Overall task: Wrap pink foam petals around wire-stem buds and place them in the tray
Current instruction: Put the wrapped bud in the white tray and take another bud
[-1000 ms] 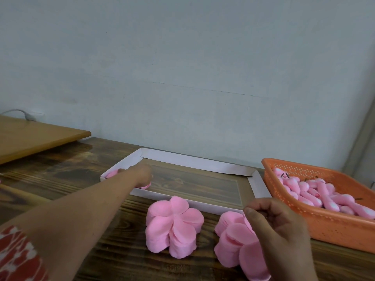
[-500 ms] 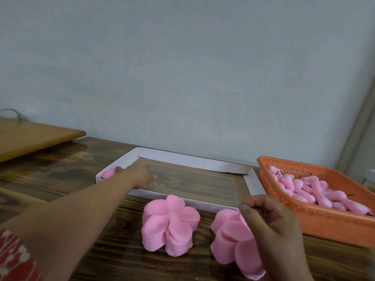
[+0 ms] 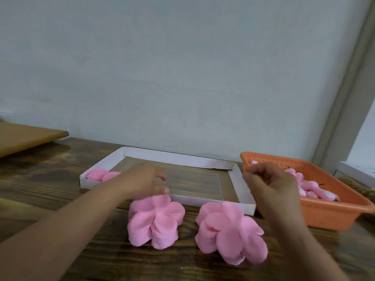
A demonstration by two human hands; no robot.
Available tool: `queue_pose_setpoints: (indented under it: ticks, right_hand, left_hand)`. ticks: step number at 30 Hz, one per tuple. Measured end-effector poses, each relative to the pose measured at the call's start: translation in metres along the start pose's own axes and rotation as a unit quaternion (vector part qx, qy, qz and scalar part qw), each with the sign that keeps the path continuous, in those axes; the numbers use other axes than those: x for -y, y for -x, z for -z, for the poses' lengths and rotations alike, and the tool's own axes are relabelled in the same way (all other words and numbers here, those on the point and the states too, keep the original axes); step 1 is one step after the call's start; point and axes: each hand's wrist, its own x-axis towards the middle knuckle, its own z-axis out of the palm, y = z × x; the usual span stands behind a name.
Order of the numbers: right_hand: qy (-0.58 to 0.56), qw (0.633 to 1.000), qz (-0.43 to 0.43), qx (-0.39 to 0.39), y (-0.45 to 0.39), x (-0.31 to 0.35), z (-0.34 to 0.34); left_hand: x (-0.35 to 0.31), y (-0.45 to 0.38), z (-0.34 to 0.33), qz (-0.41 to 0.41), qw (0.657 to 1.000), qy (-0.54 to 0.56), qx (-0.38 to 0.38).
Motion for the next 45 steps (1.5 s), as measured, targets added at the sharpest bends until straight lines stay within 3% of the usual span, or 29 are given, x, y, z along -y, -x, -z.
queue_pose_setpoints:
  ticks: [5, 9, 13, 16, 19, 22, 26, 33, 39, 45]
  right_hand:
    - [0.163, 0.983, -0.075, -0.026, -0.076, -0.021, 0.056]
    - [0.340, 0.928, -0.143, 0.047, -0.114, -0.051, 0.087]
    - [0.579, 0.761, -0.213, 0.203, -0.120, -0.068, 0.097]
    - [0.676, 0.653, -0.163, 0.300, -0.111, -0.072, 0.098]
    - [0.671, 0.654, -0.124, 0.327, -0.106, -0.072, 0.096]
    - [0.659, 0.660, -0.151, 0.327, -0.115, -0.075, 0.097]
    - [0.677, 0.617, -0.157, 0.368, -0.118, -0.078, 0.093]
    - [0.673, 0.631, -0.170, 0.347, -0.120, -0.085, 0.091]
    - [0.637, 0.666, -0.170, 0.349, -0.122, -0.092, 0.093]
    - [0.649, 0.647, -0.173, 0.361, -0.128, -0.102, 0.094]
  left_hand:
    - [-0.007, 0.019, -0.008, -0.024, 0.998, 0.046, 0.034]
    - [-0.008, 0.022, -0.010, -0.015, 0.999, 0.030, -0.009]
    - [-0.011, 0.021, -0.014, 0.007, 0.999, 0.044, -0.014]
    - [-0.012, 0.020, -0.014, 0.005, 0.999, 0.051, -0.008]
    - [-0.012, 0.020, -0.014, 0.000, 0.999, 0.051, -0.015]
    - [-0.013, 0.018, -0.014, 0.000, 0.999, 0.043, -0.015]
    - [-0.015, 0.017, -0.013, 0.005, 1.000, 0.020, -0.009]
    - [-0.015, 0.014, -0.016, 0.000, 1.000, 0.018, -0.019]
    - [-0.016, 0.011, -0.018, -0.011, 1.000, 0.013, -0.021]
    - [-0.016, 0.009, -0.019, -0.014, 1.000, 0.017, -0.001]
